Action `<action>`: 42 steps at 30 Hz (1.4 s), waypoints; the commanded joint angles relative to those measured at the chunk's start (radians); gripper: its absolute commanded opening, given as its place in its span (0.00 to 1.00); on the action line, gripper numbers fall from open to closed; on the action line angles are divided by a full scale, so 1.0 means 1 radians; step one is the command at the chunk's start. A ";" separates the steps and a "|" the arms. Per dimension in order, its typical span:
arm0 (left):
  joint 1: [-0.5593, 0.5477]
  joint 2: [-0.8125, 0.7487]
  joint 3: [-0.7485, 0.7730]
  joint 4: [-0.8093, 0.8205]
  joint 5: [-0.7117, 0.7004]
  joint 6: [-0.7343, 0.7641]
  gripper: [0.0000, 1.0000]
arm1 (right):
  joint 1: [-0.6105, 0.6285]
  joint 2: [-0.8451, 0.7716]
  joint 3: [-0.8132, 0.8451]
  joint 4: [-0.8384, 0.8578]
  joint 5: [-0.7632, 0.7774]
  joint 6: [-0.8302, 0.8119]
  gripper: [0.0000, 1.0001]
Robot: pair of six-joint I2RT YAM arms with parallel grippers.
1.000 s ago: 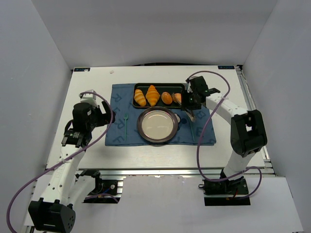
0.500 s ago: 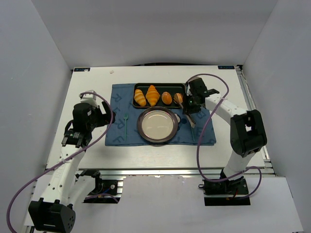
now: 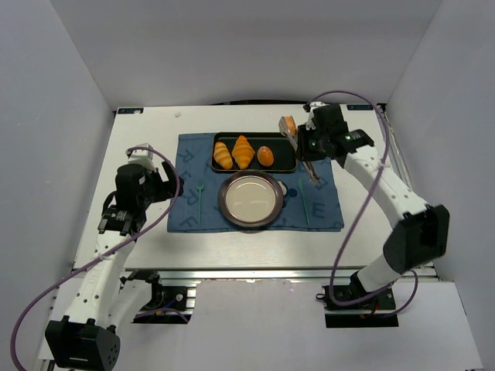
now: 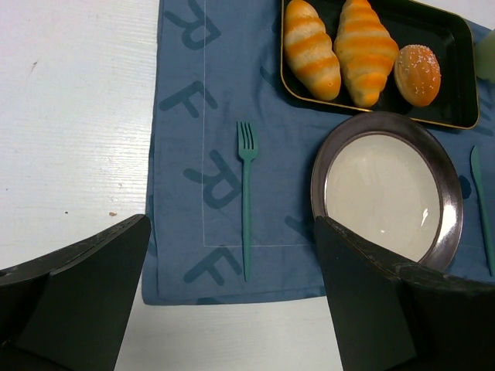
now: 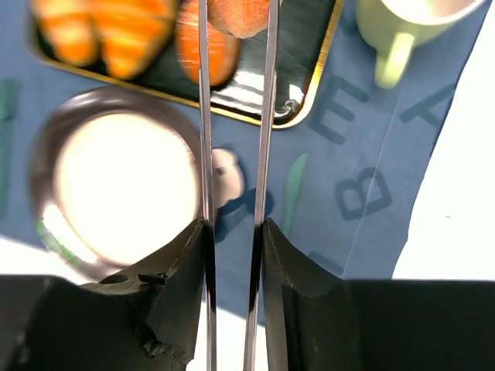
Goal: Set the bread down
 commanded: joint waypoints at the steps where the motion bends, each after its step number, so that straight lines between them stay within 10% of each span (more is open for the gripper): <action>1: -0.003 -0.017 0.005 0.009 -0.004 -0.006 0.98 | 0.065 -0.121 -0.044 -0.024 -0.017 0.006 0.36; 14: -0.003 -0.045 -0.003 0.026 0.016 -0.059 0.98 | 0.419 -0.258 -0.447 0.185 0.005 0.230 0.37; 29: -0.003 -0.068 0.000 0.004 0.011 -0.059 0.98 | 0.474 -0.155 -0.490 0.254 0.103 0.256 0.40; 42: -0.003 -0.071 0.005 -0.008 0.010 -0.051 0.98 | 0.479 -0.179 -0.466 0.229 0.109 0.262 0.64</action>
